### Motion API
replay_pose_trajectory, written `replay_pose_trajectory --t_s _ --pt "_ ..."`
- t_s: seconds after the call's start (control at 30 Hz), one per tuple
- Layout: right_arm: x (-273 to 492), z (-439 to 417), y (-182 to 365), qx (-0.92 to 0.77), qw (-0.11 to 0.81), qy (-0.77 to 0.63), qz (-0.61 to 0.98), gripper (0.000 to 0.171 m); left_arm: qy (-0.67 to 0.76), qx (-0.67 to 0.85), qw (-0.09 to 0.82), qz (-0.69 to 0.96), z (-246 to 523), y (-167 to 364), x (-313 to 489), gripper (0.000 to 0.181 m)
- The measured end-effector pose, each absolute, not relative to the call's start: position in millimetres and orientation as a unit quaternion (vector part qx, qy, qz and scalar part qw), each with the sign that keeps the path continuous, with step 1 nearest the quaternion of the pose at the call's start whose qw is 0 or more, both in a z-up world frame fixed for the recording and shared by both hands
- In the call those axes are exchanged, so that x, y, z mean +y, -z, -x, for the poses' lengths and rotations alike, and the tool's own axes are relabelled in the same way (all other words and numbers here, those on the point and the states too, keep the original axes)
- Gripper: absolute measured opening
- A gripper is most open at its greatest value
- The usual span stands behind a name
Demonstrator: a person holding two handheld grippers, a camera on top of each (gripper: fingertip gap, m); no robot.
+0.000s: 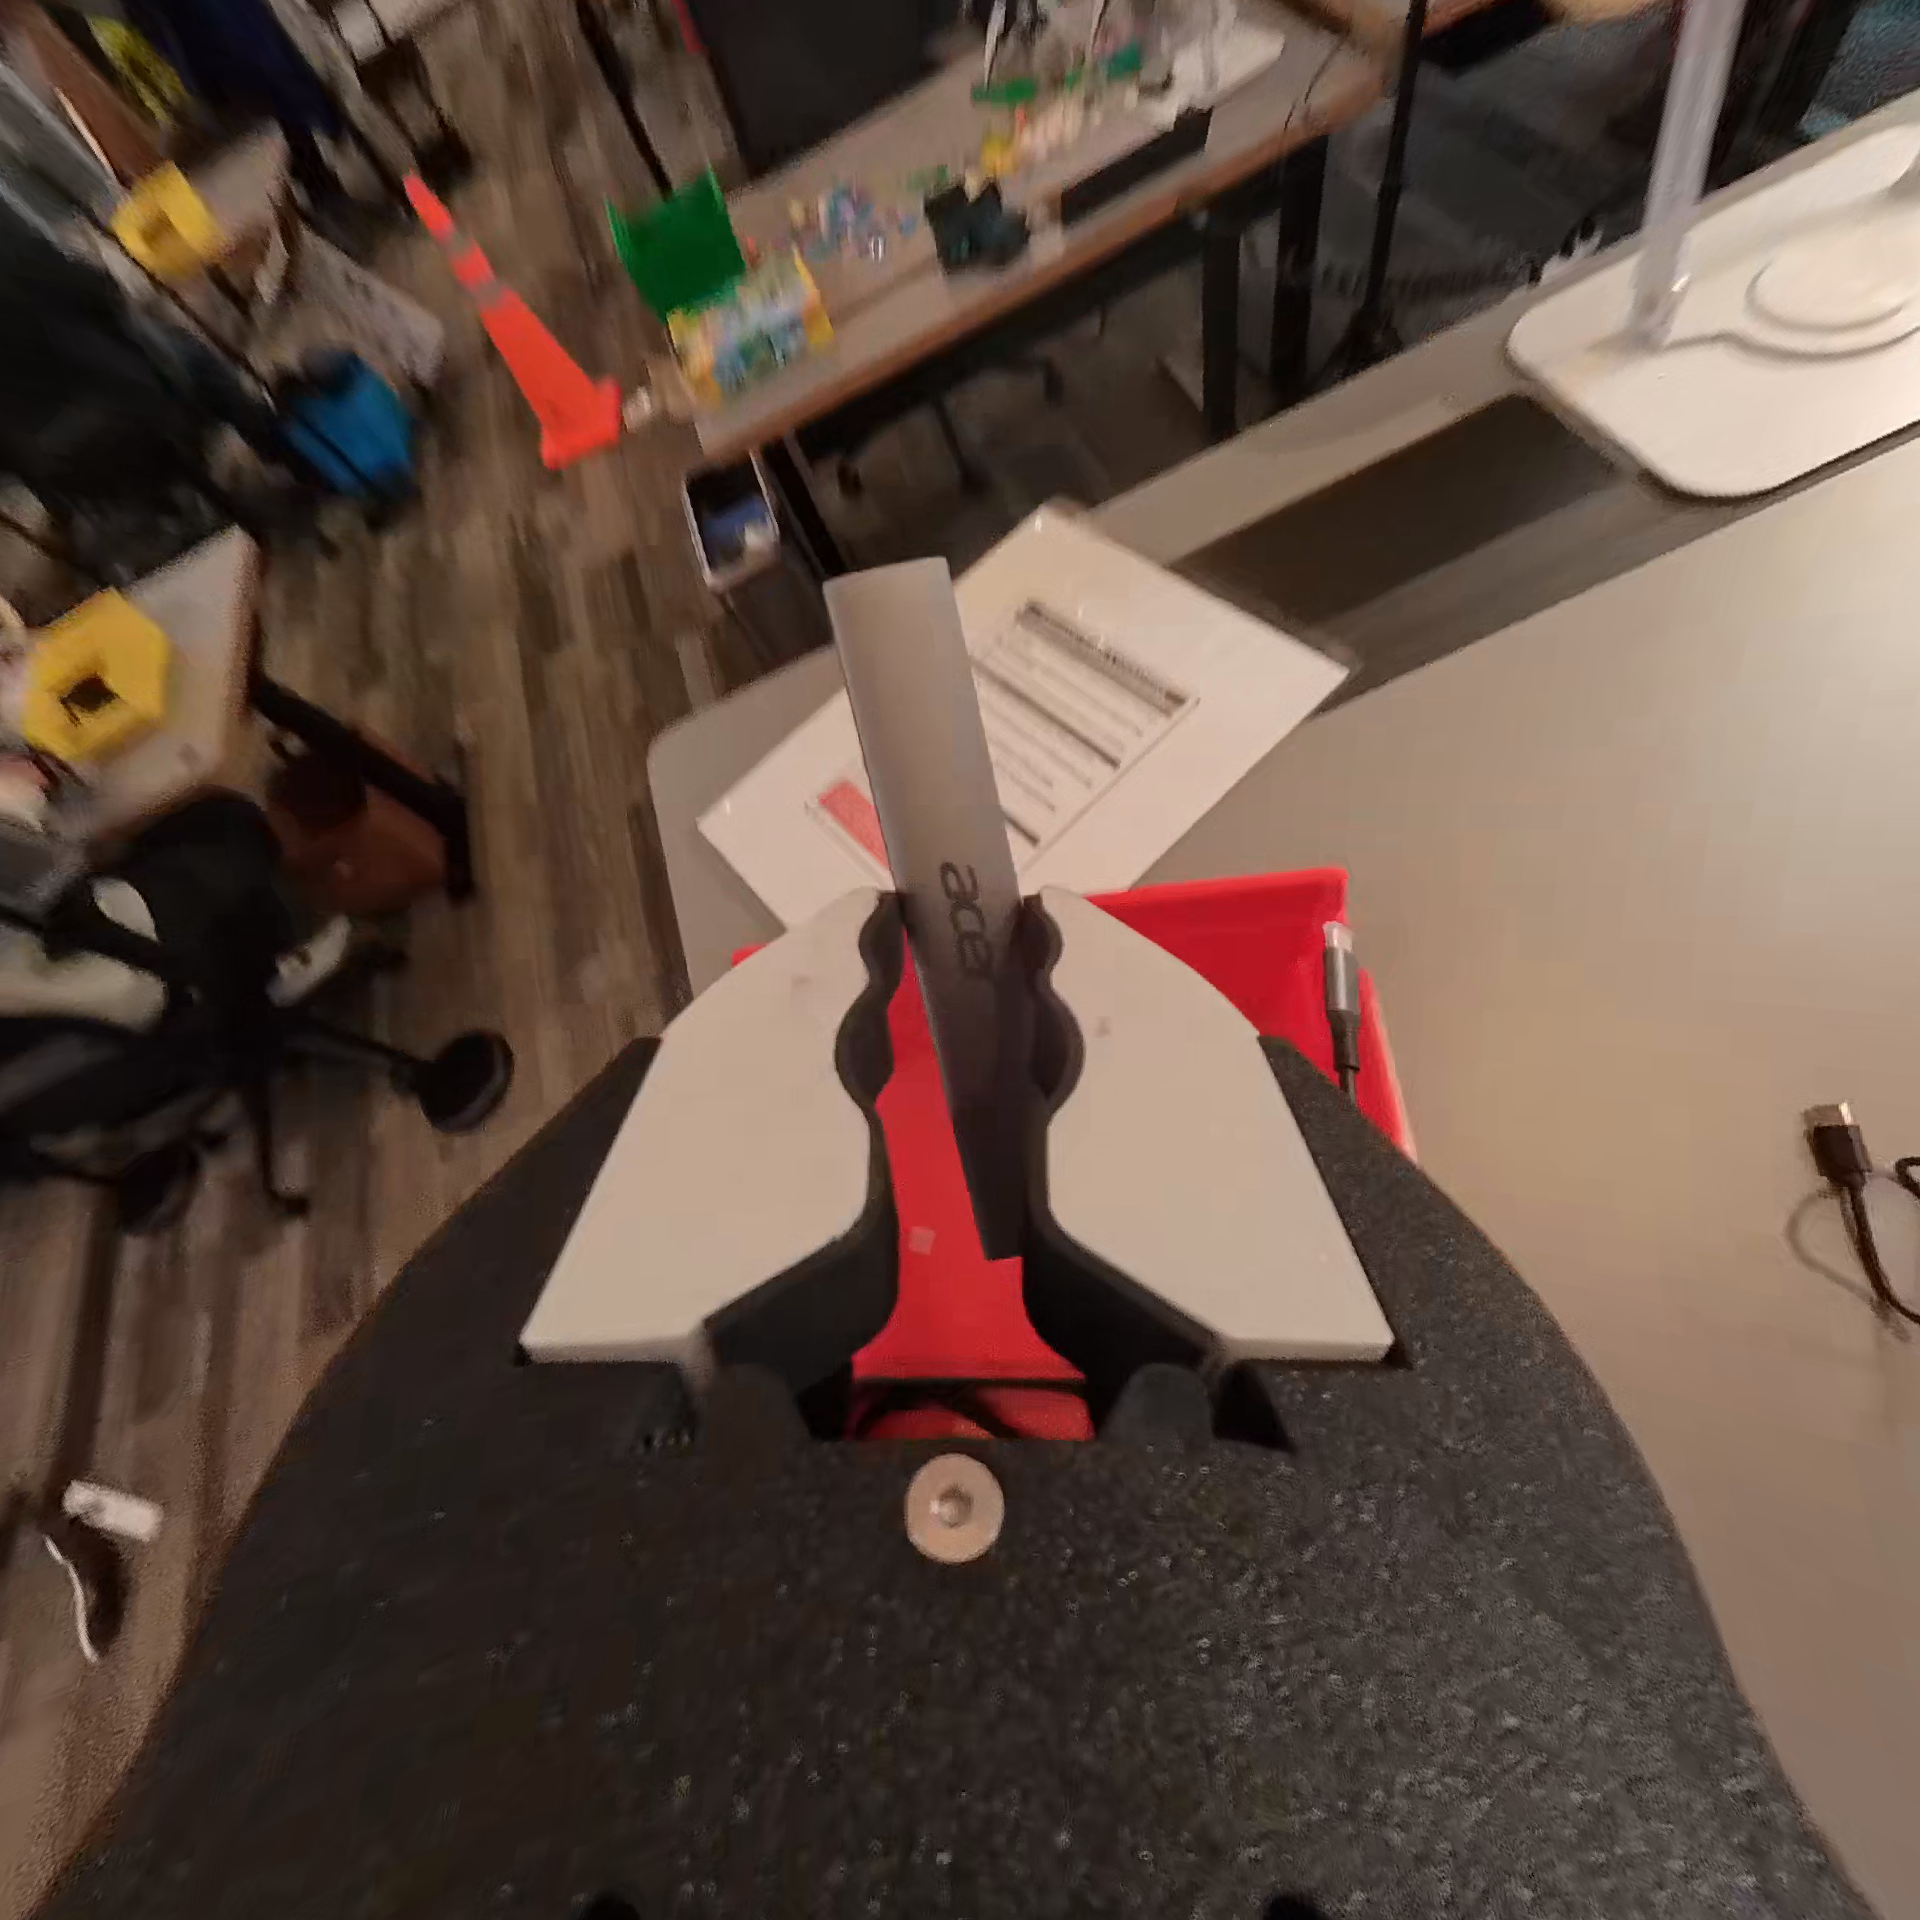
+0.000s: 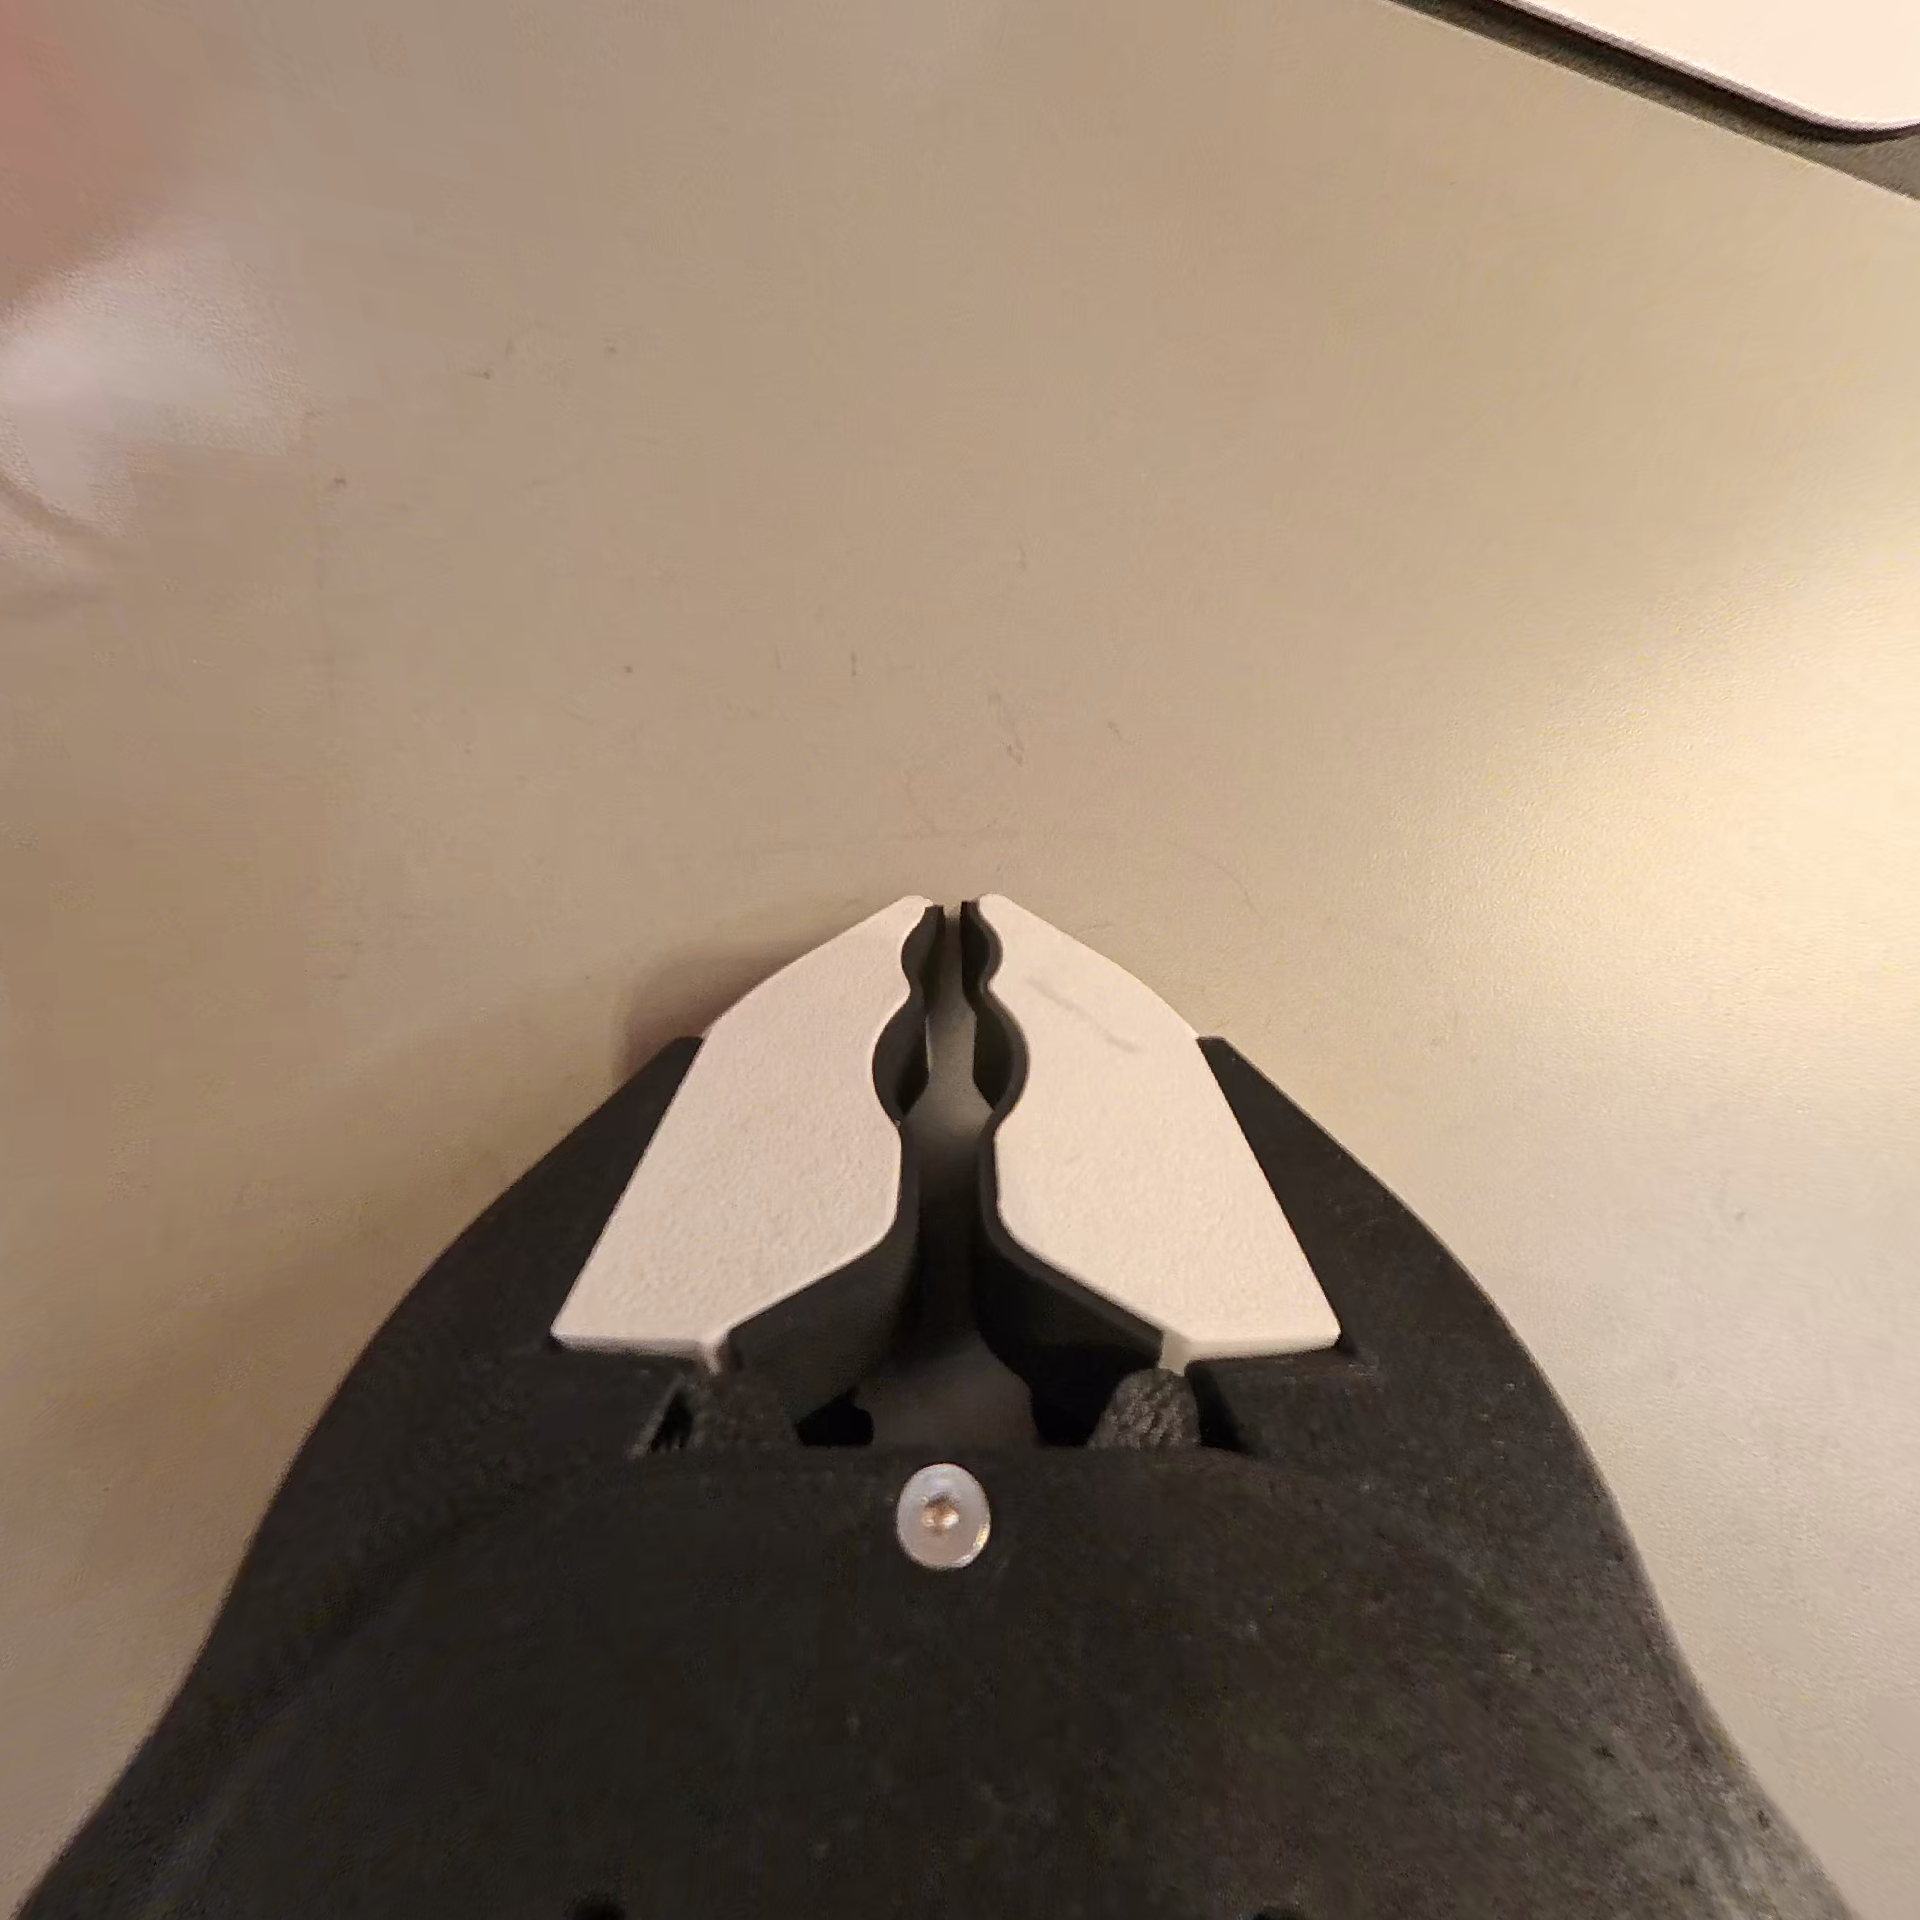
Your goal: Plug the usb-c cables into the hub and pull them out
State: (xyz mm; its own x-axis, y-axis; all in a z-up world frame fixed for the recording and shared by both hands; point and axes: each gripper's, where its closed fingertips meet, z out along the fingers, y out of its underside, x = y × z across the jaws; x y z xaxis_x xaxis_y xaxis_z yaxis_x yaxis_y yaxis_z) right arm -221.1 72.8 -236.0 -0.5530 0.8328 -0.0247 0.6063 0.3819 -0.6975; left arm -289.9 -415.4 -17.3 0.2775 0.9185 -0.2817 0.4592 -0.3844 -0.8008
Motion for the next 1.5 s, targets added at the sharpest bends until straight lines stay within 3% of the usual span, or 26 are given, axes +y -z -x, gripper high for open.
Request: replay_pose_trajectory --t_s 0.03,0.17,0.3,0.47,0.67,0.9,1.0,1.1,1.27,1.37,1.5 --pt "73 221 236 -0.814 0.168 -0.337 0.442 0.003 -0.398 -0.442 0.314 0.74 287 2 -405 0.024" --pt "72 221 236 -0.815 0.169 -0.337 0.439 0.004 -0.423 -0.351 0.383 0.742 267 -40 -347 0.023" --pt "68 218 236 -0.822 0.163 -0.34 0.426 0.01 -0.382 -0.289 0.446 0.756 246 -40 -281 0.023" --pt "46 204 225 -0.829 0.134 -0.391 0.377 0.026 -0.318 -0.201 0.486 0.789 217 7 -191 0.023" --pt "-2 166 148 -0.736 0.013 -0.589 0.333 0.036 -0.234 -0.138 0.537 0.799 169 66 -97 0.023" --pt "-26 129 92 -0.705 -0.054 -0.652 0.275 0.048 -0.218 -0.093 0.492 0.838 129 119 -50 0.023" --pt "-32 125 100 -0.728 -0.052 -0.623 0.282 0.04 -0.22 -0.08 0.477 0.847 120 128 -44 0.023" --pt "-36 123 112 -0.745 -0.04 -0.602 0.284 0.014 -0.228 -0.08 0.46 0.855 117 134 -45 0.023" --pt "-38 118 108 -0.714 -0.043 -0.643 0.273 0.011 -0.236 -0.136 0.476 0.836 116 130 -51 0.022" --pt "-30 119 96 -0.681 -0.021 -0.683 0.265 0.01 -0.227 -0.226 0.546 0.774 111 107 -59 0.018" --pt "-18 115 78 -0.625 0.001 -0.74 0.246 0.01 -0.057 -0.317 0.669 0.669 80 88 -48 0.017"
